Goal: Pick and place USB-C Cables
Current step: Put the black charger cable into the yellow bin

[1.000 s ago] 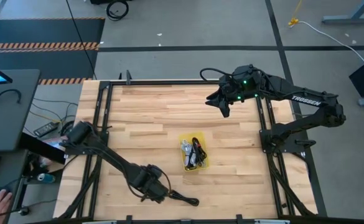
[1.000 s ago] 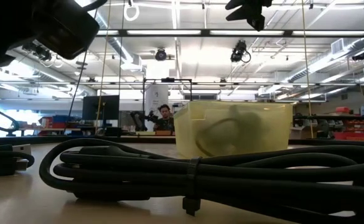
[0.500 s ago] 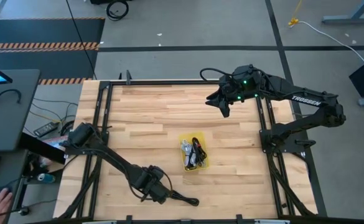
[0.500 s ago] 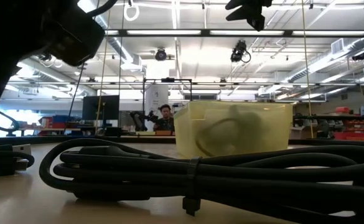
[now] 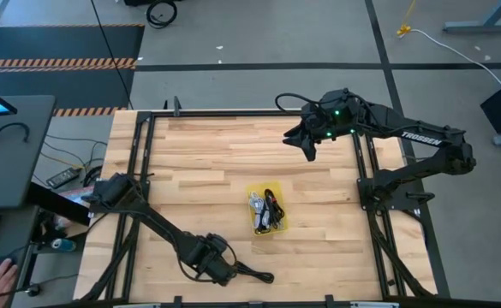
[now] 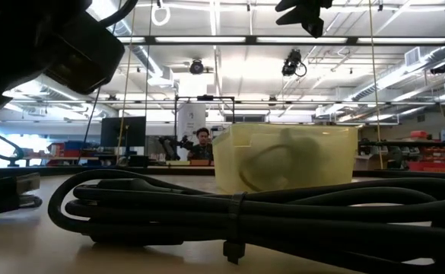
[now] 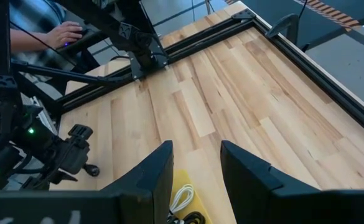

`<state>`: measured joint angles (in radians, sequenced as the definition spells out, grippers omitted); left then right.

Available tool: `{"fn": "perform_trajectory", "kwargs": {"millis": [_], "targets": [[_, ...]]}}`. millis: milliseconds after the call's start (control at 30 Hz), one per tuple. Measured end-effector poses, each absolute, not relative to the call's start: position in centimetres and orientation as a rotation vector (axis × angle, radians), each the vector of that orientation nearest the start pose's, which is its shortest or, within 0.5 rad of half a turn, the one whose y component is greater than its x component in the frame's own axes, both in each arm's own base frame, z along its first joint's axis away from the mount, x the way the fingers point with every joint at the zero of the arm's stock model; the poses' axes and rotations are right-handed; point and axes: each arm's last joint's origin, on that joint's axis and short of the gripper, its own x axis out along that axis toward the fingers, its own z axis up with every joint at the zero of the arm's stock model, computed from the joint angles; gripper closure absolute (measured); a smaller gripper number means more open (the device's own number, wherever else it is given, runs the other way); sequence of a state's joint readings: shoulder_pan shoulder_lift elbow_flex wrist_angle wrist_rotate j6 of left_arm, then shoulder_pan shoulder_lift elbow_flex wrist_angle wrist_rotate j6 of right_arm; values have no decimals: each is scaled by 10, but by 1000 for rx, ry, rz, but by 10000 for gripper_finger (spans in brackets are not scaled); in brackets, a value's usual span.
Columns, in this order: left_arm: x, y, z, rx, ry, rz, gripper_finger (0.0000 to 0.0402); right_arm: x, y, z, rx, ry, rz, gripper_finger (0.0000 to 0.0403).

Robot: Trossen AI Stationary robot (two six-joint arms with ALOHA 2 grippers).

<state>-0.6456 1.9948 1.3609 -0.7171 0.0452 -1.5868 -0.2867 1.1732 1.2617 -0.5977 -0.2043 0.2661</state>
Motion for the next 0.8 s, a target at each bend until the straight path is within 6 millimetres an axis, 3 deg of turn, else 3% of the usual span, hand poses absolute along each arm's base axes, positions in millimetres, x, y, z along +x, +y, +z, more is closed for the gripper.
{"fn": "perform_trajectory", "kwargs": {"millis": [400, 800], "targets": [[310, -224, 154, -922, 1387, 553, 239, 232, -62, 381, 384, 482, -146, 264], [323, -205, 155, -987, 1516, 465, 239, 232, -62, 381, 385, 483, -147, 264]]}}
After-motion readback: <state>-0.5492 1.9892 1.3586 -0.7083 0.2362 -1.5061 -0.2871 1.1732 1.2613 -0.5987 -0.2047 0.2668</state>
